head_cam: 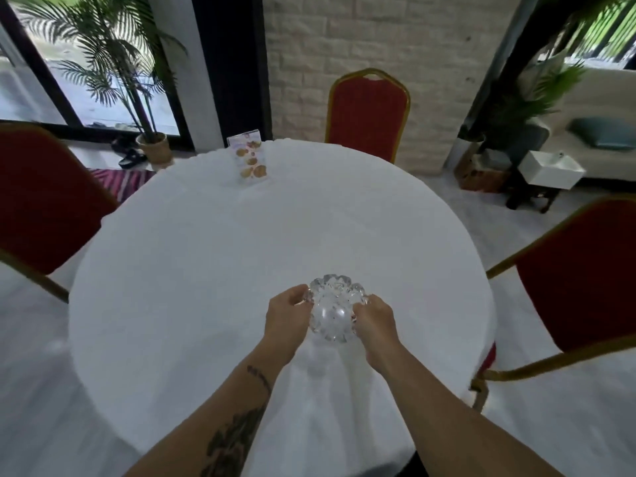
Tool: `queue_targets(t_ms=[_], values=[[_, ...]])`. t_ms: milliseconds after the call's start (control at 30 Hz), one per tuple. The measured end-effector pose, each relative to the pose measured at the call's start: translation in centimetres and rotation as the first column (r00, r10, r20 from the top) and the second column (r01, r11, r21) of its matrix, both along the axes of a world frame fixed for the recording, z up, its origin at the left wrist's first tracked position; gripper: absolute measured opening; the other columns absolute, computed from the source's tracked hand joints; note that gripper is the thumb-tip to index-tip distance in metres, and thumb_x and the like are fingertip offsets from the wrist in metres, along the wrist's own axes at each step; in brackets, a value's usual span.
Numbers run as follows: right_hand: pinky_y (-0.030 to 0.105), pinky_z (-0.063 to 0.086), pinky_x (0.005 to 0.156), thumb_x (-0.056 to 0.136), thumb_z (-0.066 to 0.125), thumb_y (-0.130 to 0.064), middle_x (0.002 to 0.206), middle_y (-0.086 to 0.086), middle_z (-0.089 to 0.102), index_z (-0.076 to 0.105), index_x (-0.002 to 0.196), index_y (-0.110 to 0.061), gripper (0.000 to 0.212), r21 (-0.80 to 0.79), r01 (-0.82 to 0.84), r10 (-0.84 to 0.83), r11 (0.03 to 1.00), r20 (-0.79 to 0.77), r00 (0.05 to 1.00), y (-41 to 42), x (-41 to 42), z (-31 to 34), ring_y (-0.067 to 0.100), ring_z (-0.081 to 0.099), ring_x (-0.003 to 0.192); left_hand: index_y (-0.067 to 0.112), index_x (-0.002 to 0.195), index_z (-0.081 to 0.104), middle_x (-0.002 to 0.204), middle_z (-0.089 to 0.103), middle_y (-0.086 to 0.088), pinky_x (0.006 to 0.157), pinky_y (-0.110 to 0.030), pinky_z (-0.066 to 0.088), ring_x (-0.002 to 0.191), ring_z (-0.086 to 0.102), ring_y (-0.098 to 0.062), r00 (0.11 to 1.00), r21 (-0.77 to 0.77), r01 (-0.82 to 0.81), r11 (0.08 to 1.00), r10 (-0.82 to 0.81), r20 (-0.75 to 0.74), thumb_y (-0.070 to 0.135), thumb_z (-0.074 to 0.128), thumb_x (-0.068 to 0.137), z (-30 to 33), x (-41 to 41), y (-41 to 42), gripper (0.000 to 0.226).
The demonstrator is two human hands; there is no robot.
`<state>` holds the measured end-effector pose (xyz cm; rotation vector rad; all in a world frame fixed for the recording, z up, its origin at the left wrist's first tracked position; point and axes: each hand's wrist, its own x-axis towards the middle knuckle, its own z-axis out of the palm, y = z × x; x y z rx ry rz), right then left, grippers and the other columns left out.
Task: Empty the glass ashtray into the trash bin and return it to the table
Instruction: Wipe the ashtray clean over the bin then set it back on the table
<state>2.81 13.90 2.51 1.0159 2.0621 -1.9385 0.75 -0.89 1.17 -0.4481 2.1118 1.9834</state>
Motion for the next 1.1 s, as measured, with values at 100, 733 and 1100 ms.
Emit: queue_targets(t_ms=[100,733,1100], values=[[0.030,0.038,0.057,0.086,0.048,-0.006,0.077,0.004,0.058,0.061,0.084,-0.017,0.017,-0.001,-0.024,0.024,1.000,0.032,0.999,-1.8,-1.9,-1.3,0.018,0.048,0.061,0.034,0.063,0.077,0.063,0.070,0.016,0.061,-0.023,0.044,0.058,0.056,-0.011,1.000,-0.011,-0.013,1.000,0.013,0.019,-0.001,0.057,0.085,-1.4,-2.1,-1.4,0.047],[0.029,0.037,0.058,0.088,0.044,-0.003,0.092,0.002,0.056,0.055,0.113,-0.010,0.028,0.116,-0.223,0.205,0.968,0.146,0.968,-4.5,-7.8,-3.2,0.017,0.050,0.074,0.005,0.082,0.054,0.070,0.056,-0.010,0.058,-0.036,0.038,0.065,0.047,-0.017,0.991,-0.189,0.093,0.978,-0.073,0.112,-0.001,0.042,0.069,-6.4,-7.7,-4.5,0.018],[0.029,0.037,0.059,0.088,0.045,-0.003,0.096,0.000,0.053,0.048,0.111,-0.017,0.027,0.133,-0.313,0.286,0.940,0.191,0.939,-4.0,-8.7,-3.3,0.016,0.048,0.072,-0.002,0.087,0.050,0.071,0.047,-0.006,0.055,-0.033,0.032,0.064,0.038,-0.020,0.989,-0.322,0.146,0.935,-0.131,0.068,-0.002,0.035,0.073,-4.6,-7.3,-4.5,0.021]])
